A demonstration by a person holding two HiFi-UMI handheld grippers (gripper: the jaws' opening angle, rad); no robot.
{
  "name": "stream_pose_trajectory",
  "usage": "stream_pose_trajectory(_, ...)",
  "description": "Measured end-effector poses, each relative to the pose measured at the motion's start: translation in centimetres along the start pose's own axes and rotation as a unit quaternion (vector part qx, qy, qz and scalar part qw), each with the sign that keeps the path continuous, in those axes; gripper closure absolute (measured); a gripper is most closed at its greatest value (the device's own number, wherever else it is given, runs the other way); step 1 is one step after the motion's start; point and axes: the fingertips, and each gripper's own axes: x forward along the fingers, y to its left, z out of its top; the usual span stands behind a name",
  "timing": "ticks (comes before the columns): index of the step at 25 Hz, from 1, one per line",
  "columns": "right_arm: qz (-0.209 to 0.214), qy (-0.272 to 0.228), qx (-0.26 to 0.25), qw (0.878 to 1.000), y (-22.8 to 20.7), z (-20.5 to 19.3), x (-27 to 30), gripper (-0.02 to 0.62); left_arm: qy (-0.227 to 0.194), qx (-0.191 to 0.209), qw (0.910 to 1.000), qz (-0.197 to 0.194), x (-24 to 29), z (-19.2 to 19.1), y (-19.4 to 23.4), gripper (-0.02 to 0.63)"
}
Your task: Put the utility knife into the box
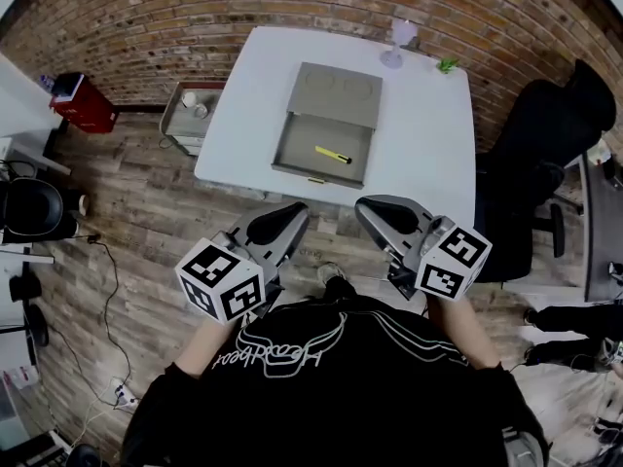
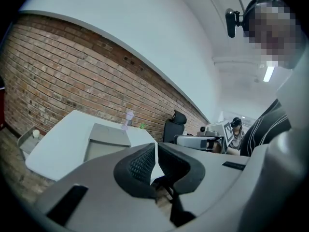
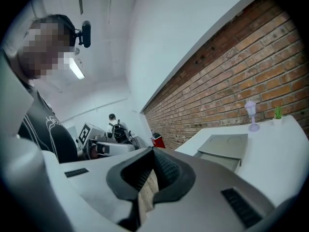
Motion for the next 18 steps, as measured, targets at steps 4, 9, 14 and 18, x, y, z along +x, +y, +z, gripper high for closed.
stream_pose_trajectory(4, -0.004, 0.008, -0.008, 1.0, -0.3, -0.1, 0.0, 0.594, 0.009, 0.013, 0.9998, 0.011, 0.4, -0.4, 0.2, 0.565)
stream_pose_trajectory(9, -0.002, 0.025, -0.017, 1.0, -1.3, -0.4, 0.5, 0.594, 0.011, -0.003, 0.9998, 0.014, 1.3, -0.4, 0.8, 0.565)
stream_pose_trajectory(14, 0.0, 0.037, -0.019, 0.999, -2.4, -0.8, 1.0, 0.594, 0.016, -0.021, 0.9994, 0.023, 1.9, -0.7, 2.0, 0.565)
stream_pose_trajectory(18, -0.001, 0.047, -0.015, 0.999, -3.2, -1.0, 1.3, 0.594, 0.016, -0.031, 0.9988, 0.033, 2.2, -0.8, 2.8, 0.565)
